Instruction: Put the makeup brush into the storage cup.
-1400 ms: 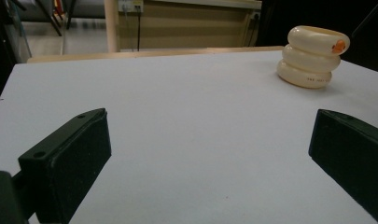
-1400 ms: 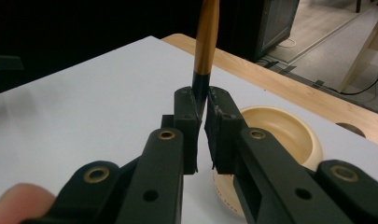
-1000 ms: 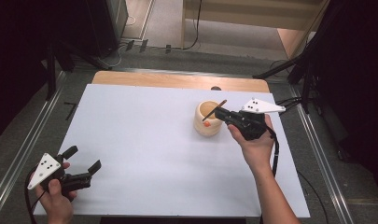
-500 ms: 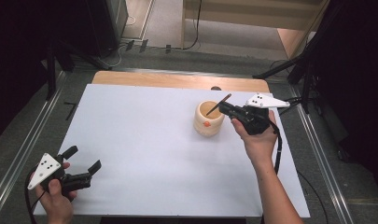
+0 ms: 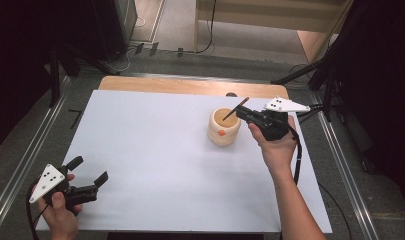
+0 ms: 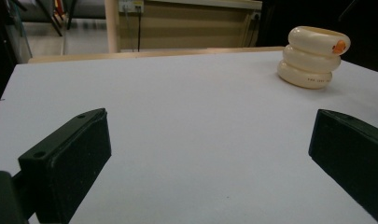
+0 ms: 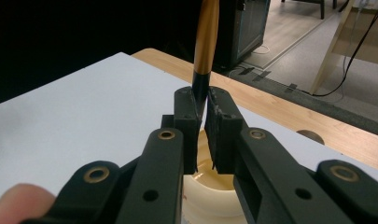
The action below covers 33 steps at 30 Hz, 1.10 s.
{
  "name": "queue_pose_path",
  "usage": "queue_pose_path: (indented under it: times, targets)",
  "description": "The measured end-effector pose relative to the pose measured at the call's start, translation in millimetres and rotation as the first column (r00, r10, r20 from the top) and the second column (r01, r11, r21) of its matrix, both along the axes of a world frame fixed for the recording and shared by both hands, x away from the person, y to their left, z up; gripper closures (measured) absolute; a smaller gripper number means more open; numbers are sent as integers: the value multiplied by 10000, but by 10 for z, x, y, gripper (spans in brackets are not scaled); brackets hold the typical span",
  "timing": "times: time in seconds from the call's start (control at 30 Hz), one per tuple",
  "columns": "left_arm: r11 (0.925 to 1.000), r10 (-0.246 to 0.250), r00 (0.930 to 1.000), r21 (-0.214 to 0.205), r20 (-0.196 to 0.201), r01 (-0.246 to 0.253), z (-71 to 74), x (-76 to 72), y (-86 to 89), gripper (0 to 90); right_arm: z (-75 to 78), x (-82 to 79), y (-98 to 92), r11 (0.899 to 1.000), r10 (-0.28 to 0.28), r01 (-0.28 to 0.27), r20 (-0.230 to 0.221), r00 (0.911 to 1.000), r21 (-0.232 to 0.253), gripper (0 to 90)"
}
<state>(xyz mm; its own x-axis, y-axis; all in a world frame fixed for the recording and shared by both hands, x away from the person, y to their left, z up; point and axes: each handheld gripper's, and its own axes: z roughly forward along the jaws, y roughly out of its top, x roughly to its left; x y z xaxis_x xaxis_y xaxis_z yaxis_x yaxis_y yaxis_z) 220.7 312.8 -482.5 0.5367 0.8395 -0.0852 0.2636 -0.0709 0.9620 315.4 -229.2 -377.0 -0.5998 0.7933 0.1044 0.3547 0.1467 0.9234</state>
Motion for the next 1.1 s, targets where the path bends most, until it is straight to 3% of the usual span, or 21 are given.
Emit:
queue_pose_path:
  times: [1.1]
  targets:
    - [10000,36,10000,-26,-5,-36,0,-1,6,0,-146,153,40,9993,-196,182,-445,9988,-326,843]
